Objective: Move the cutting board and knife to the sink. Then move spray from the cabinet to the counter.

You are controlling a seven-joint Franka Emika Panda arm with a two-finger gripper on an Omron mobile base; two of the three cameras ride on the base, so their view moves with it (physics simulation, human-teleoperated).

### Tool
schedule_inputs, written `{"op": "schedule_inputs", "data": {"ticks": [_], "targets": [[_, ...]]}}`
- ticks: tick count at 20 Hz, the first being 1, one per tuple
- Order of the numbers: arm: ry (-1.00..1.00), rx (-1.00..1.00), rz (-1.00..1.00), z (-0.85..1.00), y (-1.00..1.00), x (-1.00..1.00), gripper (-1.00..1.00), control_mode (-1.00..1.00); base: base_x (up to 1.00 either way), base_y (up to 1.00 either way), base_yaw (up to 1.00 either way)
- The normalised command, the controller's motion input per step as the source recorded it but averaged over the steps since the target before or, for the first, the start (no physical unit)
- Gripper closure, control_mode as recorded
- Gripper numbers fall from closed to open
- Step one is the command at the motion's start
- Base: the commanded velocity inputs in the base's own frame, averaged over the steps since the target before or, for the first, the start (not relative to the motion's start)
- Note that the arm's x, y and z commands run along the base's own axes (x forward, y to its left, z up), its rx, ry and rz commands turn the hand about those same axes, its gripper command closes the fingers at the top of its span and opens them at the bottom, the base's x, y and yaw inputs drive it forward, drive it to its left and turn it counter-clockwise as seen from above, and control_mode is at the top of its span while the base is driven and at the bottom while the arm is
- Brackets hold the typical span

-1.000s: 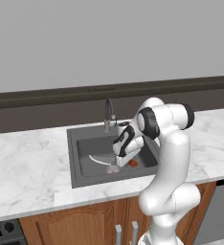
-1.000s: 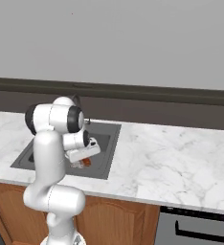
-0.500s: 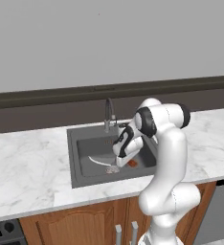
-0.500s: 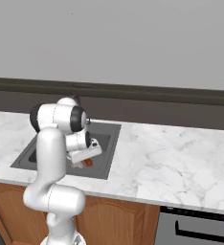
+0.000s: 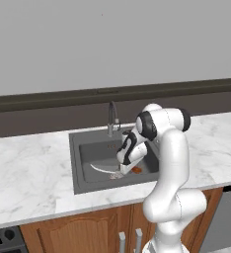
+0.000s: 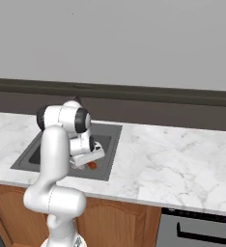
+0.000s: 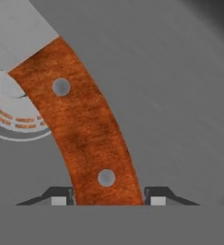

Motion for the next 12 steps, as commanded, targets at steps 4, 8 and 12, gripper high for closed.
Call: {"op": "schedule_inputs", "data": {"ticks": [4, 8, 12], "targets": [[0.00, 0.00, 0.00, -0.27, 0.00, 0.40, 1.00, -1.00, 0.00, 0.00, 0.00], [0.00, 0.00, 0.00, -0.24, 0.00, 0.40, 1.00, -1.00, 0.00, 0.00, 0.00], [0.00, 0.00, 0.00, -0.25, 0.00, 0.40, 1.00, -1.00, 0.00, 0.00, 0.00]]}}
